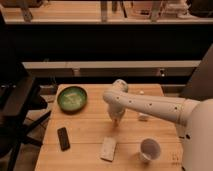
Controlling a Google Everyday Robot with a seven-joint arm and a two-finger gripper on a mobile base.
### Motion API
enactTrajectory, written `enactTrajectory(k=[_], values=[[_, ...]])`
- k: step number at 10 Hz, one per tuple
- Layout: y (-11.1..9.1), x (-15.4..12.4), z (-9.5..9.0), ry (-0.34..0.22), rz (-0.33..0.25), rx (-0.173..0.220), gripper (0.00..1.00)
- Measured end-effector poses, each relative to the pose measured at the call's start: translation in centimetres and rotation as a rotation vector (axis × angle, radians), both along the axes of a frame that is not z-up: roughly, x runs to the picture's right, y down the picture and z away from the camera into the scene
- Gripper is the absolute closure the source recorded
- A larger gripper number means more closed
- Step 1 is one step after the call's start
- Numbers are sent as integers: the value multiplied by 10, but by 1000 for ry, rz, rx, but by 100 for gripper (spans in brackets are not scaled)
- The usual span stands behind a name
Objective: Place the pepper on the white sponge
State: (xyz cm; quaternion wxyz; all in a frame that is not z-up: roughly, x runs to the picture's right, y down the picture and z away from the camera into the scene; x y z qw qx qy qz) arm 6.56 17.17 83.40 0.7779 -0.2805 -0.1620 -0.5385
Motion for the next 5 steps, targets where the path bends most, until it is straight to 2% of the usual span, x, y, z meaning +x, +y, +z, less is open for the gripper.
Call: enactTrajectory(k=[5], values=[[15, -7, -16, -29, -47, -19, 100]])
